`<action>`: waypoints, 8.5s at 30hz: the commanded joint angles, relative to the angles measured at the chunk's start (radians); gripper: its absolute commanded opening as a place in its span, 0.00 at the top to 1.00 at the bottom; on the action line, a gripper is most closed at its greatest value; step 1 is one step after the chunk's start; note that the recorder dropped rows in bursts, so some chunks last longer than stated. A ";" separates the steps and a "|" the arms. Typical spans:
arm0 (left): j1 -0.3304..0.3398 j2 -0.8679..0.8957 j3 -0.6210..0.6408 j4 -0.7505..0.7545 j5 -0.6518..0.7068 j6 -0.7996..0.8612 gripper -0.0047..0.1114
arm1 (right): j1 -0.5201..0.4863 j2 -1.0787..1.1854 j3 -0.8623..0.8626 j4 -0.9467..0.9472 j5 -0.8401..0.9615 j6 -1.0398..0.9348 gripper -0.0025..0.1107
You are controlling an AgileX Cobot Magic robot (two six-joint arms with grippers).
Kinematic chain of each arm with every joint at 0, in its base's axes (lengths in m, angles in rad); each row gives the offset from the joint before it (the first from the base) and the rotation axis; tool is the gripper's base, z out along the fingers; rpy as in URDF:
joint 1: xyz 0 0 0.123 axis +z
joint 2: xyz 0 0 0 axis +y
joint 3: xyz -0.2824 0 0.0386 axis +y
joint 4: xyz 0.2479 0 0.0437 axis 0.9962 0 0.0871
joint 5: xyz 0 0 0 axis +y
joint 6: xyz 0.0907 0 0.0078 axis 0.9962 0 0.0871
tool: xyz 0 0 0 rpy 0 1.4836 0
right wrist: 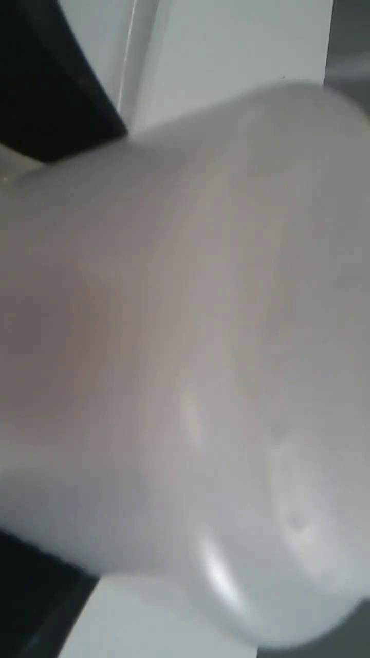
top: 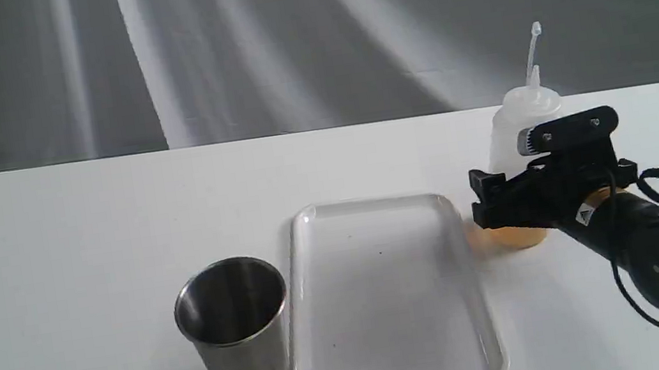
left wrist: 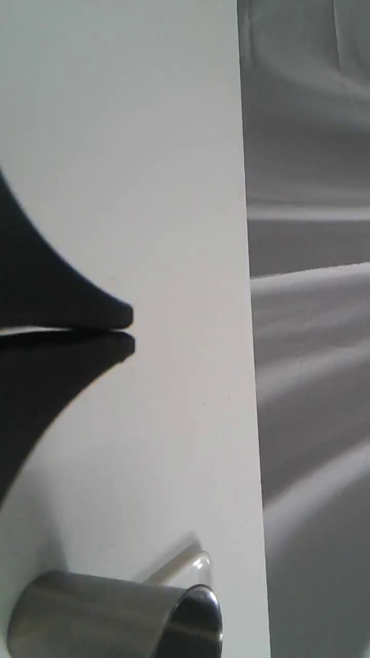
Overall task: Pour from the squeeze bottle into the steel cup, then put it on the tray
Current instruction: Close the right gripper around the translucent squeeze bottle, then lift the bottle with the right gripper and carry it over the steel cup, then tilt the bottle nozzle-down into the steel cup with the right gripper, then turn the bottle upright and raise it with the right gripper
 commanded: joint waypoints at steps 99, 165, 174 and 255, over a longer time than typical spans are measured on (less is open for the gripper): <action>0.002 -0.003 0.004 -0.001 -0.008 -0.002 0.96 | 0.689 -0.402 -0.307 -1.468 1.497 0.702 0.98; 0.002 -0.003 0.004 -0.001 -0.008 -0.002 0.96 | 0.808 -0.264 -0.226 -1.699 1.824 0.316 0.98; 0.002 -0.003 0.004 -0.001 -0.008 -0.002 0.96 | 0.817 -0.264 -0.226 -1.699 1.831 0.191 0.98; 0.002 -0.003 0.004 -0.001 -0.008 -0.005 0.96 | 0.817 -0.731 0.058 -1.643 1.861 1.772 0.98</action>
